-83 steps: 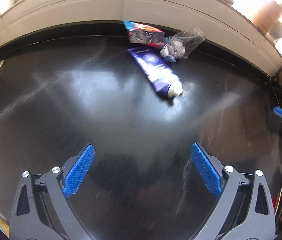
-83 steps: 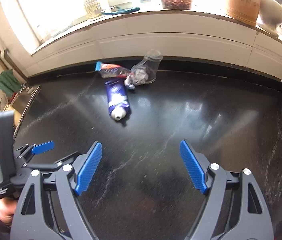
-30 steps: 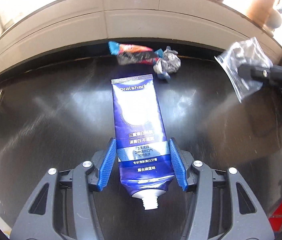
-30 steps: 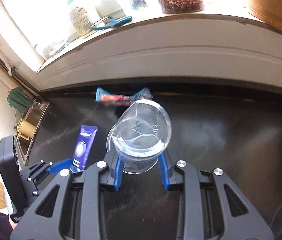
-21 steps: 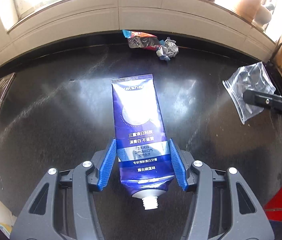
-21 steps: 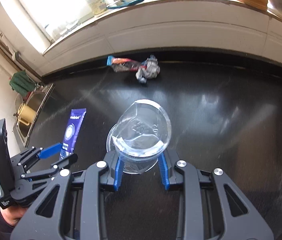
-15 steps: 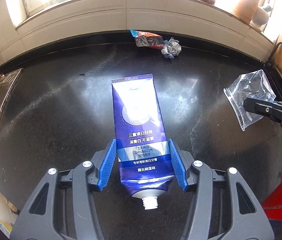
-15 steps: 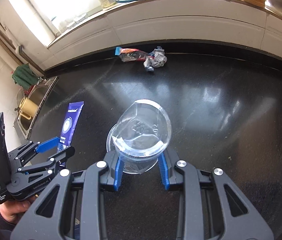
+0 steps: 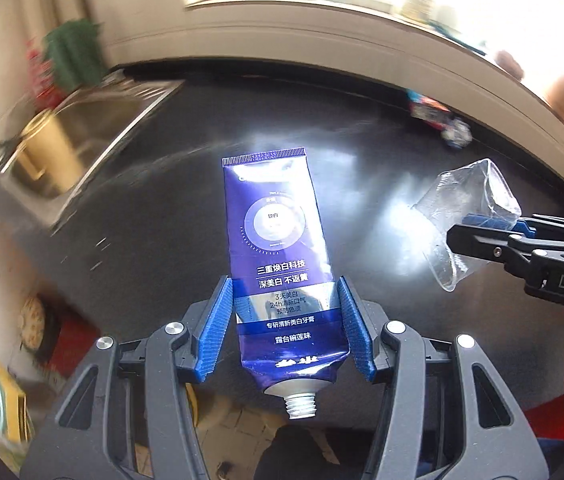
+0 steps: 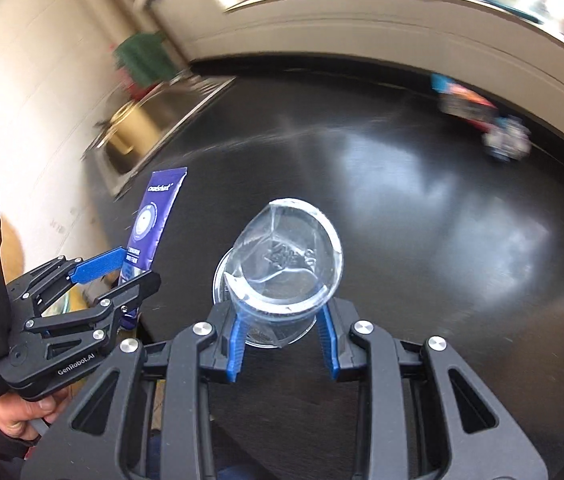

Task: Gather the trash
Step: 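Carry toothpaste tube and clear cup to the bin and open both tools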

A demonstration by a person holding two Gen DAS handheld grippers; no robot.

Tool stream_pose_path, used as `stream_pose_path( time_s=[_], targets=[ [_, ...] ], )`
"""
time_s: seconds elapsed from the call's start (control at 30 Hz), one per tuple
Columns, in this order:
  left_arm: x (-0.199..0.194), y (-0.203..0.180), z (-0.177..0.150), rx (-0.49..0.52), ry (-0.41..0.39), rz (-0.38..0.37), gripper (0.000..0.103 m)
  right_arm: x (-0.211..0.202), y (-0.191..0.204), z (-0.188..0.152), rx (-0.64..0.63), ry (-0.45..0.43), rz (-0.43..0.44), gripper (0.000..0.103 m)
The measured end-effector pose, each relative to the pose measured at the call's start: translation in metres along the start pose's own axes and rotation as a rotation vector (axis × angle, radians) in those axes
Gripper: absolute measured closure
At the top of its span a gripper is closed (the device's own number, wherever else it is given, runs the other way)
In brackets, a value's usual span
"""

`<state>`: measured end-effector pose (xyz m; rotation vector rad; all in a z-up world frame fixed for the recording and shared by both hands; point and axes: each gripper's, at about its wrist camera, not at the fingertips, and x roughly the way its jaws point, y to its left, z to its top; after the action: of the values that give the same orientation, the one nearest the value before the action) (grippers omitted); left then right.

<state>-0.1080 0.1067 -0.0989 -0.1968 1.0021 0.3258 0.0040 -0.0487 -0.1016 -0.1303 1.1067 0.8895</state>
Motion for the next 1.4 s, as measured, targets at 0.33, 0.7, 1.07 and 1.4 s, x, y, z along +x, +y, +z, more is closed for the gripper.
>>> stream_pose_path(
  time_s=[0.33,0.7,1.07,1.4],
  targets=[
    [-0.032,0.153,-0.106,-0.334,0.096,0.229,0.051,0.102,0.184,-0.006,-0.391,0.227,0.229,0.071],
    [-0.004,0.243,-0.196,-0.539,0.204,0.259,0.051,0.218,0.306,-0.051,-0.609,0.446,0.257,0.071],
    [0.055,0.276,-0.23,-0.581,0.271,0.174,0.051,0.307,0.328,-0.066,-0.638,0.574,0.143,0.069],
    [0.08,0.286,-0.238,-0.569,0.302,0.124,0.031,0.335,0.33,-0.064,-0.662,0.608,0.108,0.041]
  ],
)
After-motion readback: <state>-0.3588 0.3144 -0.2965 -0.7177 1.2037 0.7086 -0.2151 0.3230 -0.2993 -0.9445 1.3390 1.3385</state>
